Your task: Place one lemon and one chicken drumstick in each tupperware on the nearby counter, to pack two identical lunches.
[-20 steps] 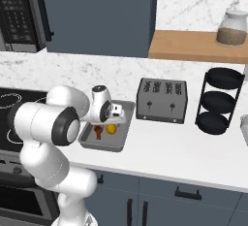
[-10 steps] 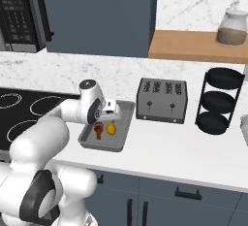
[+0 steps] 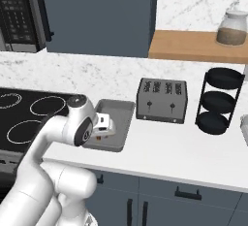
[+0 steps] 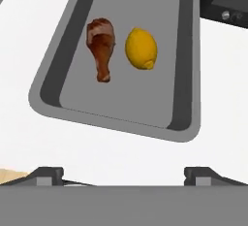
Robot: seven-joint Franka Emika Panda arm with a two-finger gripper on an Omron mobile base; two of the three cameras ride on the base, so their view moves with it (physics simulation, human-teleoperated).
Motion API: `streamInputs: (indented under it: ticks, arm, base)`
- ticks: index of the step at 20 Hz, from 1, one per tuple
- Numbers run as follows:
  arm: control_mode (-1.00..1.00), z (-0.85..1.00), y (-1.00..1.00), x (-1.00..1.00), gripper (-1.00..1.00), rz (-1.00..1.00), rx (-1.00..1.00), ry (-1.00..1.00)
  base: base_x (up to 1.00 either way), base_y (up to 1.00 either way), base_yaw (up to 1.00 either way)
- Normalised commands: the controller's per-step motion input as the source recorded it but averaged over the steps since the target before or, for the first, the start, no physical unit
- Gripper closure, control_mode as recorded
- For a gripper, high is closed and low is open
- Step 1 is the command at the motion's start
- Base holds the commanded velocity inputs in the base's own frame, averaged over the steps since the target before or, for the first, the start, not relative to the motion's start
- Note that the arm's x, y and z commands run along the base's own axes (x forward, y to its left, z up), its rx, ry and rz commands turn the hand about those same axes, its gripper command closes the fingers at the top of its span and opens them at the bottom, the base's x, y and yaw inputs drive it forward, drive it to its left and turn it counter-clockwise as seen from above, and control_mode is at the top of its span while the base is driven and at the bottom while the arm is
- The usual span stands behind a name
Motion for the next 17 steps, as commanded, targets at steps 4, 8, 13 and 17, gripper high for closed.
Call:
streamInputs:
  ticks: [4,8,13,17]
  arm:
    - [-1.0,0.64,0.0,-0.55,-1.0,0.0,0.0,0.0]
    - [-1.0,0.86,0.0,-0.22,-1.0,0.0,0.0,0.0]
    - [-1.0,0.68,-0.01,-0.28,-1.0,0.0,0.0,-0.02]
    - [-1.0,0.14,-0.05,-0.8,-1.0,0.0,0.0,-0.16]
  base:
    - [0.0,0.0,0.0]
    - [0.0,0.0,0.0]
    - [0.0,0.0,0.0]
    - [0.0,0.0,0.0]
